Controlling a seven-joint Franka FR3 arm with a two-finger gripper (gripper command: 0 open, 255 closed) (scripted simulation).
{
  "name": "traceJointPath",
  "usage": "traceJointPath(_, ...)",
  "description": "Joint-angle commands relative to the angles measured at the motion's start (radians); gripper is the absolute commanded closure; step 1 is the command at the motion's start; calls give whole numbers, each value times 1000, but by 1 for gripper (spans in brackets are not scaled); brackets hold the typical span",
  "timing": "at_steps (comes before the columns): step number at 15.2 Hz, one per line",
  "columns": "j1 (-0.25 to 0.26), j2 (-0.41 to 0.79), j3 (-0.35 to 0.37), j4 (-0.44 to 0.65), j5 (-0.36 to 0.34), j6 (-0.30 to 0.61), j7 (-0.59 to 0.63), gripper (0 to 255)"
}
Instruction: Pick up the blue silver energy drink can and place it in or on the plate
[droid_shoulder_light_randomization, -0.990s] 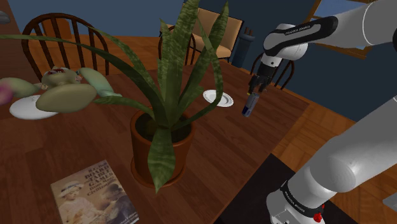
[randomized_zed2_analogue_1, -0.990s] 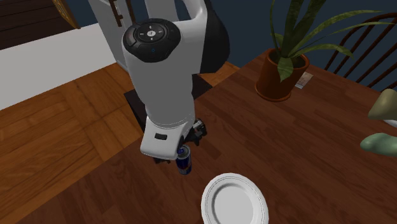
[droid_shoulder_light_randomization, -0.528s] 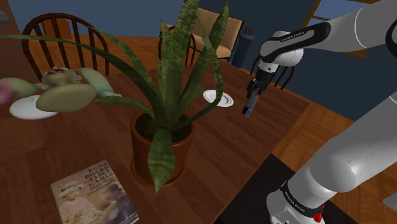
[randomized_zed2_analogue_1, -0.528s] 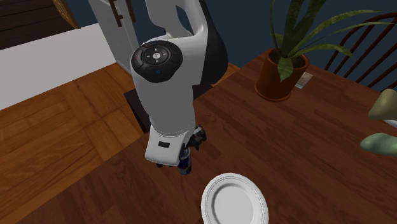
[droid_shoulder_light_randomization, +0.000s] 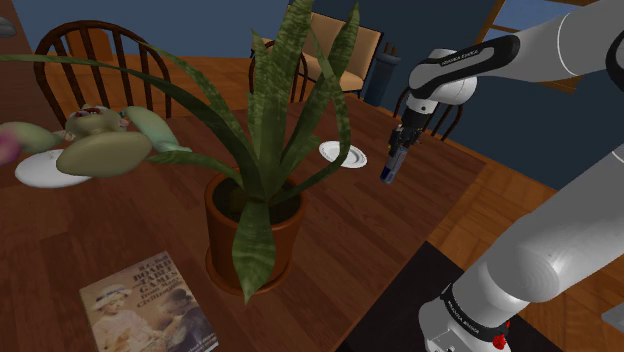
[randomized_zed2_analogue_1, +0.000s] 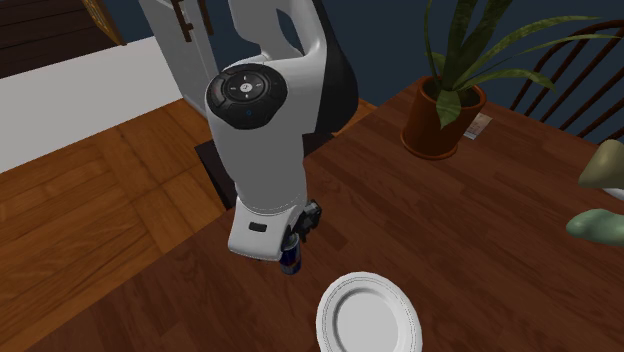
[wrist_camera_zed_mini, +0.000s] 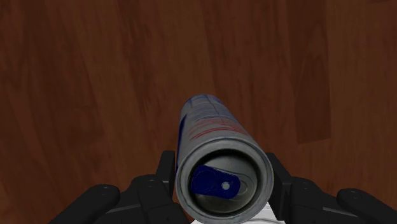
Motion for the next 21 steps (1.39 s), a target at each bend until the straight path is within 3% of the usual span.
traceJointPath(1, 0, 0, 0, -1, 0, 0, 0, 255)
traceJointPath(7, 0, 0, 0, -1, 0, 0, 0, 255)
traceJointPath(21, 1, -70, 16, 125, -25, -192, 26, 255)
